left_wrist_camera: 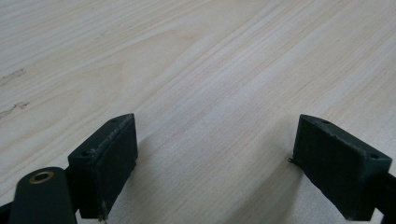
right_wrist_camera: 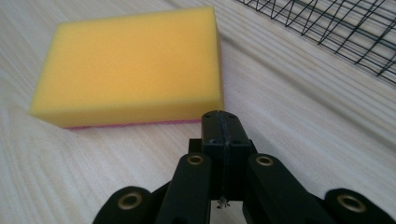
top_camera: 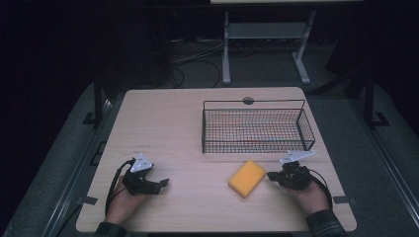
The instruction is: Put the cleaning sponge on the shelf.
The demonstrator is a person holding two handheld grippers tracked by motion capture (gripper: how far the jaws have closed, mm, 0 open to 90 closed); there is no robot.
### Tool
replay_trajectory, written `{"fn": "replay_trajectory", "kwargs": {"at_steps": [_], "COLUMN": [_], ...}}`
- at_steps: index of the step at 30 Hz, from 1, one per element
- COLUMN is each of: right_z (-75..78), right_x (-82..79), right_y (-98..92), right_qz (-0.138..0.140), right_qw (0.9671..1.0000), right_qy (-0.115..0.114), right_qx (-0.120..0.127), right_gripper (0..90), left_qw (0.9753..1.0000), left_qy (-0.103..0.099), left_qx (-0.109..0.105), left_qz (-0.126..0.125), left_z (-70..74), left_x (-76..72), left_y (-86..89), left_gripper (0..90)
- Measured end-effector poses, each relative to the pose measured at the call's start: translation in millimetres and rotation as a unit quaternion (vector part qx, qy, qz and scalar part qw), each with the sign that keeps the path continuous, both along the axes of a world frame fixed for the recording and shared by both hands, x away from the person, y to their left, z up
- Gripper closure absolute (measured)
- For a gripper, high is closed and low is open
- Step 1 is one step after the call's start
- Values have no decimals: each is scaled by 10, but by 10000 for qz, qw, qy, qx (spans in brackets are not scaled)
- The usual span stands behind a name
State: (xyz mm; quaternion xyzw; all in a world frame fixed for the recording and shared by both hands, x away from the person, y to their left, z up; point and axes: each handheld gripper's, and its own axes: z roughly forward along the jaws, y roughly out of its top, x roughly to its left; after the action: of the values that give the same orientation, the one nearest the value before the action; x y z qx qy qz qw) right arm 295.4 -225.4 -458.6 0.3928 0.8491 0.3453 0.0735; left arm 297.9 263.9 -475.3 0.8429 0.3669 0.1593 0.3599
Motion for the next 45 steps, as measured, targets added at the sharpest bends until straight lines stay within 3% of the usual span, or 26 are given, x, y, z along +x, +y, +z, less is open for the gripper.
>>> {"fn": "replay_trajectory", "kwargs": {"at_steps": [20,45], "right_z": [0,8], "right_x": [208,459], "right_y": [174,611], "right_qz": [61,371], "right_qw": [10000,9992], "right_qy": [32,-91], "right_qx": [8,82], "right_gripper": [899,899], "left_qw": [10000,10000], "left_qy": [-10,1], "left_qx": [-13,-4], "left_qz": [3,3], "left_z": [-1,1], "left_x": [1,1], "left_y": [-1,-1], "left_gripper": [129,128]}}
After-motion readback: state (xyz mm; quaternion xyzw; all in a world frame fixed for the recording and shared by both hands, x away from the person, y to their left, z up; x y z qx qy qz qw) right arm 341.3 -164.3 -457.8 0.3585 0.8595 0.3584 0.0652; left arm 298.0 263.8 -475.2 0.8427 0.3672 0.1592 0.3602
